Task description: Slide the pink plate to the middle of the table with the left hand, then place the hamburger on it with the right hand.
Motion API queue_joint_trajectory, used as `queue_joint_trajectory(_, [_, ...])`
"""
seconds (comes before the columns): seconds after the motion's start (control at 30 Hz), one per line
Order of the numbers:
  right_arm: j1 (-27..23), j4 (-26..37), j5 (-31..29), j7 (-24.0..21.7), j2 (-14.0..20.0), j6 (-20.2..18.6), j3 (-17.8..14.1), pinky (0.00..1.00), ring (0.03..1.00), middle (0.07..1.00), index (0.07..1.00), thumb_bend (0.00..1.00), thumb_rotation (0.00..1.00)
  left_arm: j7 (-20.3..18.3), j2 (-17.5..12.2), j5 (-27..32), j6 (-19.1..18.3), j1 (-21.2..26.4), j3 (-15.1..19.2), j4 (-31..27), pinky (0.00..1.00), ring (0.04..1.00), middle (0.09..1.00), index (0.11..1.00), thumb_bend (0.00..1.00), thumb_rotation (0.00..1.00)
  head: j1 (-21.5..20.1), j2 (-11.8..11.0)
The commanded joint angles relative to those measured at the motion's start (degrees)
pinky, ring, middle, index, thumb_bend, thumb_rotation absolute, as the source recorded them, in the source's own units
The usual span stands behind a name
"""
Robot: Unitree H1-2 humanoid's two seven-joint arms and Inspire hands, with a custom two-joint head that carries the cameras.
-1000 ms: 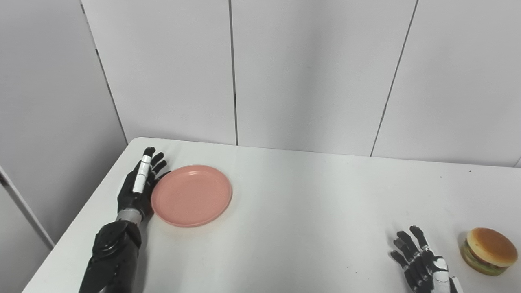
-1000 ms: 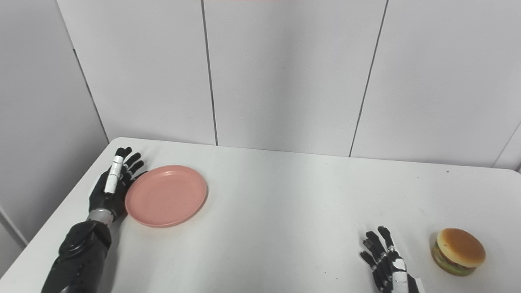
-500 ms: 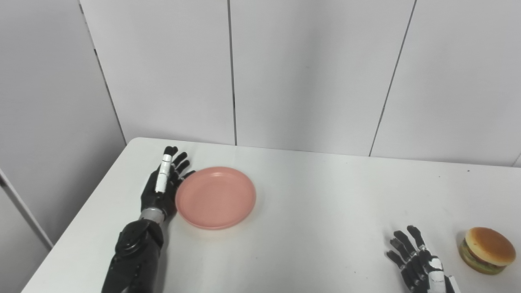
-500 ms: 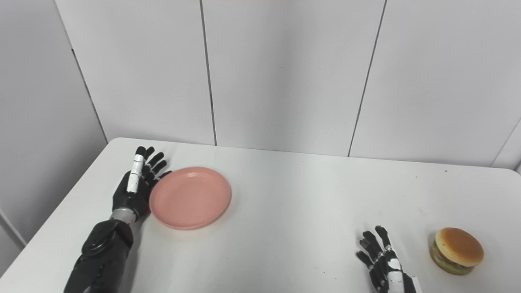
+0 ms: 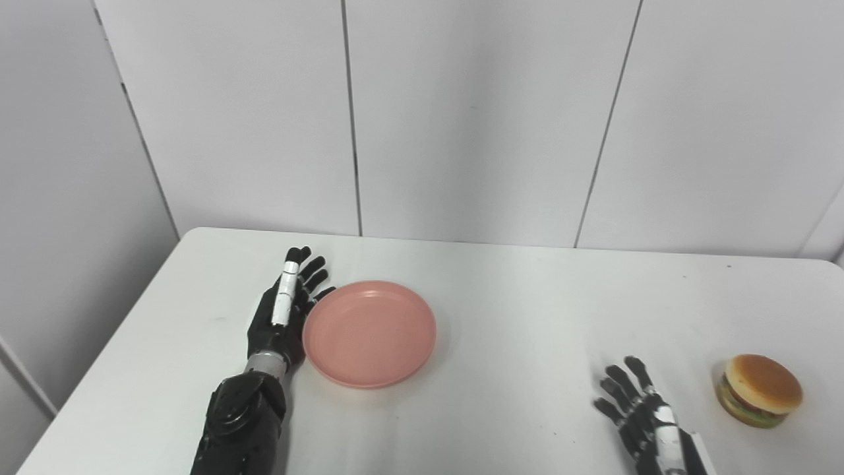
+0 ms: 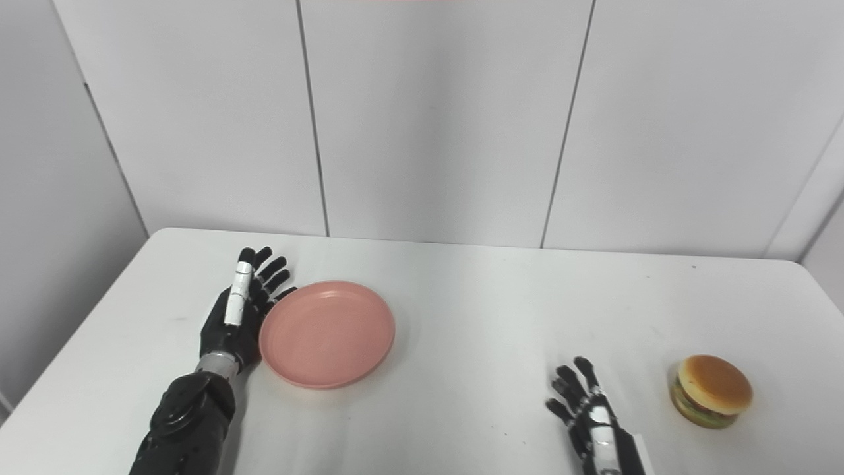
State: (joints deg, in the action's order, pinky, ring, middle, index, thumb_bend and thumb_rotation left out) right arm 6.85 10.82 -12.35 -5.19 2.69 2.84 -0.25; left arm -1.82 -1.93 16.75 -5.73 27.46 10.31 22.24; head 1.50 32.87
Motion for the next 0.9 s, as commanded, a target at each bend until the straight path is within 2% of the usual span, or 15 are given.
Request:
queue_joint_trajectory(0.0, [1.6, 0.3, 0.1, 0.4, -2.4, -0.6, 0.9, 0.85, 0.900, 0.906, 0.923, 0.82, 0.93, 0.8, 1.4, -0.1, -1.8, -0.1, -0.5, -2.1, 0.75, 0.902, 0.878, 0.883, 0.83, 0.83, 0.0, 0.1])
queue_joint_trajectory(0.17, [1.3, 0.8, 1.2, 2.1, -3.1, -2.0, 1.6, 0.84, 0.895, 0.908, 0.858, 0.84, 0.92, 3.0, 3.9, -2.9, -3.5, 0.0, -2.6, -4.7, 0.75, 0.896, 0.868, 0.879, 0.82, 0.87, -2.1, -0.1])
queue_joint_trajectory(0.3, [1.0, 0.8, 2.1, 3.4, -3.8, -2.4, 2.0, 0.85, 0.896, 0.909, 0.839, 0.84, 0.91, 4.6, 5.8, -5.6, -4.1, 0.0, -4.6, -6.2, 0.76, 0.899, 0.859, 0.854, 0.74, 0.87, -3.3, -0.8])
queue_joint_trajectory(0.5, [1.3, 0.9, 6.1, 5.0, -4.7, 0.1, 2.9, 0.82, 0.872, 0.890, 0.790, 0.79, 0.94, 4.4, 7.3, -6.7, -5.3, -0.6, -6.1, -7.5, 0.76, 0.889, 0.853, 0.870, 0.69, 0.86, -5.8, -1.2])
queue_joint_trajectory(0.6, [1.6, 1.1, 6.3, 5.5, -5.2, 0.4, 2.7, 0.83, 0.876, 0.894, 0.802, 0.78, 0.94, 4.1, 7.4, -6.8, -6.1, -1.4, -7.0, -8.6, 0.76, 0.893, 0.859, 0.872, 0.68, 0.85, -6.1, -1.3])
queue_joint_trajectory(0.63, [1.6, 1.1, 6.1, 5.6, -5.3, 0.2, 2.6, 0.83, 0.878, 0.898, 0.809, 0.79, 0.94, 4.1, 7.5, -6.8, -6.2, -1.5, -7.2, -8.7, 0.77, 0.893, 0.860, 0.869, 0.68, 0.85, -7.5, -1.8])
queue_joint_trajectory(0.8, [2.0, 0.9, 7.2, 6.7, -6.2, 0.1, 2.4, 0.82, 0.877, 0.911, 0.834, 0.83, 0.90, 3.5, 7.5, -6.6, -6.4, -2.0, -7.6, -9.0, 0.77, 0.892, 0.870, 0.870, 0.67, 0.84, -9.0, -1.7])
queue_joint_trajectory(0.87, [2.1, 0.8, 8.0, 7.4, -6.5, 0.5, 2.3, 0.81, 0.874, 0.913, 0.842, 0.81, 0.89, 2.7, 7.3, -6.3, -7.1, -2.1, -7.8, -9.6, 0.78, 0.900, 0.875, 0.870, 0.66, 0.82, -9.4, -1.6])
